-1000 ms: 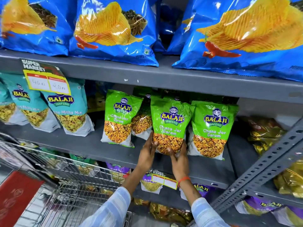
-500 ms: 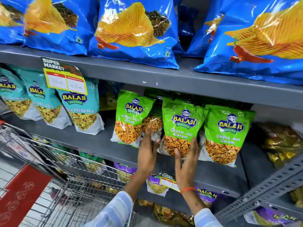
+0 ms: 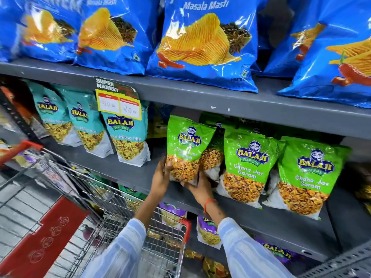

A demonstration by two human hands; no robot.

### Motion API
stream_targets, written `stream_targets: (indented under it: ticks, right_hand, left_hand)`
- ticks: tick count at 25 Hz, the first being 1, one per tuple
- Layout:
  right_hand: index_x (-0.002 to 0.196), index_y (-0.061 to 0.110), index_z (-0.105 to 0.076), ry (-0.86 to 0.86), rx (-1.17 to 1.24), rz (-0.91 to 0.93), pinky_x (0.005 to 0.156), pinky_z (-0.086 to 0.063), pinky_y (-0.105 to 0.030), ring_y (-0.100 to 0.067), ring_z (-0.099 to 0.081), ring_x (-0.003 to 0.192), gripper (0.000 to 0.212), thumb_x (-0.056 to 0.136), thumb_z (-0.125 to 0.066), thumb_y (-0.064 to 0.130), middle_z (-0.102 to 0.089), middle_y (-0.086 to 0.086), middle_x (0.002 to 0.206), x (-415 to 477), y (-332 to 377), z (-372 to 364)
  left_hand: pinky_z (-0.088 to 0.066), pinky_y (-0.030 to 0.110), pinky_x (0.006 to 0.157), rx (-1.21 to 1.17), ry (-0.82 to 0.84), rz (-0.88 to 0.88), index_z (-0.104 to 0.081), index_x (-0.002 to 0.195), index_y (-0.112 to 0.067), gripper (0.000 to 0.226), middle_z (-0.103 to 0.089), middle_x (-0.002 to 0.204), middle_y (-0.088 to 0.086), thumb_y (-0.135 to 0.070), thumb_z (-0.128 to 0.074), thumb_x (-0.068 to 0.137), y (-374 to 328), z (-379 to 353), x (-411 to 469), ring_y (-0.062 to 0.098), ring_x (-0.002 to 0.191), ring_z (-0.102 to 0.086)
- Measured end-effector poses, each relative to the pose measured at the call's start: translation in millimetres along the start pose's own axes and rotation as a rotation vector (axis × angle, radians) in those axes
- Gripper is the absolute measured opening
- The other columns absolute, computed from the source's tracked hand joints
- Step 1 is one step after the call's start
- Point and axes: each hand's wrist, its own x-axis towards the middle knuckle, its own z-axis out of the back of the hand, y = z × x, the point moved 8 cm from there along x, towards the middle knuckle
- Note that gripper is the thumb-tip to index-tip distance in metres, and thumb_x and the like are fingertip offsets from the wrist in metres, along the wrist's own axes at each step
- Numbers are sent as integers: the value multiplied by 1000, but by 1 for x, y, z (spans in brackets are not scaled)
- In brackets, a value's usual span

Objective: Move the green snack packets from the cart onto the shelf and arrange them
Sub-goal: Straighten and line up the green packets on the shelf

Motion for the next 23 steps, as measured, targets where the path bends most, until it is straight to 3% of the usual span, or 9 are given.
stream_targets:
  ticks: [3, 5, 7, 9, 11, 14, 18, 23]
  right_hand:
    - [125, 2, -48, -106, -70, 23, 105, -36, -34, -31, -45, 124, 69, 67, -81, 18, -49, -21, 131, -12, -11, 11]
    - [121, -2, -51, -160, -136, 81, 98, -34, -30, -34, -47, 119, 63, 67, -80, 12, -49, -25, 125, -24, -13, 15]
    - [120, -5, -50, -183, -164, 89, 96, -35, -32, -36, -47, 117, 63, 66, -79, 8, -48, -28, 124, -33, -17, 17]
    - [122, -4, -47, -176, -192, 95, 97, -36, -34, -37, -45, 118, 65, 68, -79, 11, -44, -29, 126, -40, -18, 17]
    - [127, -4, -43, -157, -228, 86, 104, -36, -41, -38, -40, 126, 68, 71, -77, 14, -41, -29, 132, -43, -19, 15]
    - [127, -2, -43, -139, -225, 66, 102, -39, -43, -37, -44, 125, 65, 73, -75, 14, -48, -25, 132, -44, -20, 16]
    - [128, 1, -43, -96, -219, 64, 100, -42, -44, -34, -48, 122, 63, 74, -74, 13, -53, -20, 132, -47, -16, 21]
    - [132, 10, -40, -37, -167, 26, 97, -46, -45, -30, -54, 116, 68, 75, -74, 19, -56, -16, 128, -49, -14, 30]
  left_hand:
    - [-28, 19, 103, 1, 20, -62, -23, 142, -8, 52, -30, 150, 10, -20, -42, 96, -3, -1, -19, 25, 138, -32]
    - [-17, 22, 111, 119, -63, -244, -11, 145, -12, 64, -14, 153, 1, -25, -45, 93, -30, 6, -29, 20, 144, -18]
    - [-6, 34, 117, 374, -161, -433, -7, 145, -21, 64, -6, 154, -4, -41, -36, 91, -71, 11, -39, 14, 145, -7]
    - [-5, 44, 117, 613, -258, -597, -17, 144, -25, 57, -17, 154, -2, -48, -25, 92, -112, 9, -51, 16, 144, -11]
    - [-14, 53, 115, 792, -255, -740, -32, 140, -24, 52, -40, 147, -2, -47, -27, 93, -146, -1, -60, 22, 140, -26]
    - [-25, 61, 108, 881, -180, -831, -55, 125, -20, 43, -69, 117, 0, -38, -38, 90, -177, -13, -62, 25, 119, -56]
    - [-17, 52, 116, 834, -13, -765, -66, 106, -18, 33, -68, 104, 5, -37, -45, 90, -186, -16, -47, 31, 106, -55]
    - [-23, 55, 111, 717, -78, -726, -66, 95, -17, 23, -67, 99, 2, -33, -49, 91, -192, -10, -30, 31, 103, -53]
